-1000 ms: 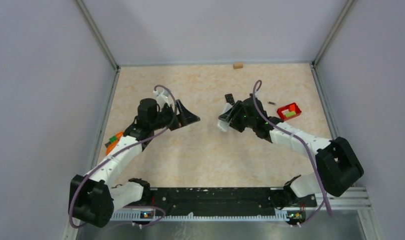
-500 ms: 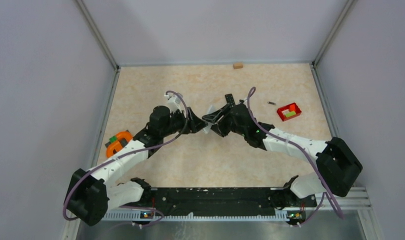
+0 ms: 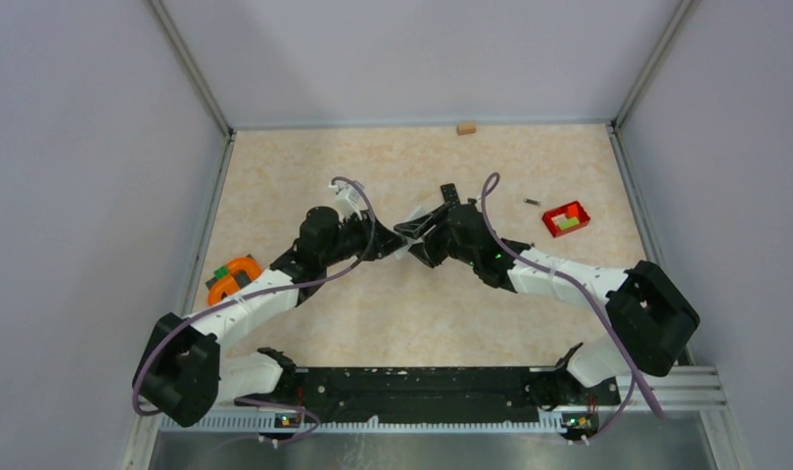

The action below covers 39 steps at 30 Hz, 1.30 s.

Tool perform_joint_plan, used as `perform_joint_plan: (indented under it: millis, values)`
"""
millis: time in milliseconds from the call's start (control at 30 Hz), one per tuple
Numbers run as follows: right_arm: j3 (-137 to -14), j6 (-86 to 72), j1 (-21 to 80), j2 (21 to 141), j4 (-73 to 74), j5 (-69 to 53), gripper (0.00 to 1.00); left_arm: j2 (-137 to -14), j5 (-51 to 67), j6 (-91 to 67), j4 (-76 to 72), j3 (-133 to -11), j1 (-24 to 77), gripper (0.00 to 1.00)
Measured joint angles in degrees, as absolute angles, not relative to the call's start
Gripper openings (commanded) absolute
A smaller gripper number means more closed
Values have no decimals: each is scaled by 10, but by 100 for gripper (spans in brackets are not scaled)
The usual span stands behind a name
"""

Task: Load the batteries into the remote control
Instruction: Remove the battery cover from the remote control.

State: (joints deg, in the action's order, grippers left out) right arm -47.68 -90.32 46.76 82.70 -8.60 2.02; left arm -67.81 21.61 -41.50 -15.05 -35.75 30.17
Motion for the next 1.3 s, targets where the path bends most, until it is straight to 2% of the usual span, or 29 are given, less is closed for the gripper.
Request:
perform_joint_plan:
  millis: [33,67,100,133,233,433,633,967,1067,1233,1300]
  values:
    - [-477,-903,468,830,-85,22,37,-682,216,-416,-152,-357,302,12]
    - [-477,-903,467,831,-81,23,49,-686,215,-409,-150,-357,302,5]
    - [-477,-903,466,831,-77,26,61,-689,216,-406,-151,-357,301,0]
    - [-477,-900,465,832,-75,25,68,-691,217,-402,-150,-357,301,0]
    - [-478,-841,453,831,-82,-4,77,-692,221,-393,-144,-357,302,0]
    - [-485,-653,390,805,-64,-109,78,-710,249,-337,-60,-420,302,0]
    - [-484,-479,290,705,-26,-185,78,-721,331,-309,-6,-468,301,0]
    - [-476,-296,288,657,4,-290,77,-720,459,-304,10,-482,301,0]
    - [-465,-269,287,650,1,-341,71,-712,499,-311,-3,-482,301,0]
    - [-451,-271,287,632,-36,-463,49,-683,555,-310,-16,-487,301,0]
    - [-443,-282,288,626,-52,-504,43,-678,576,-295,-1,-507,301,0]
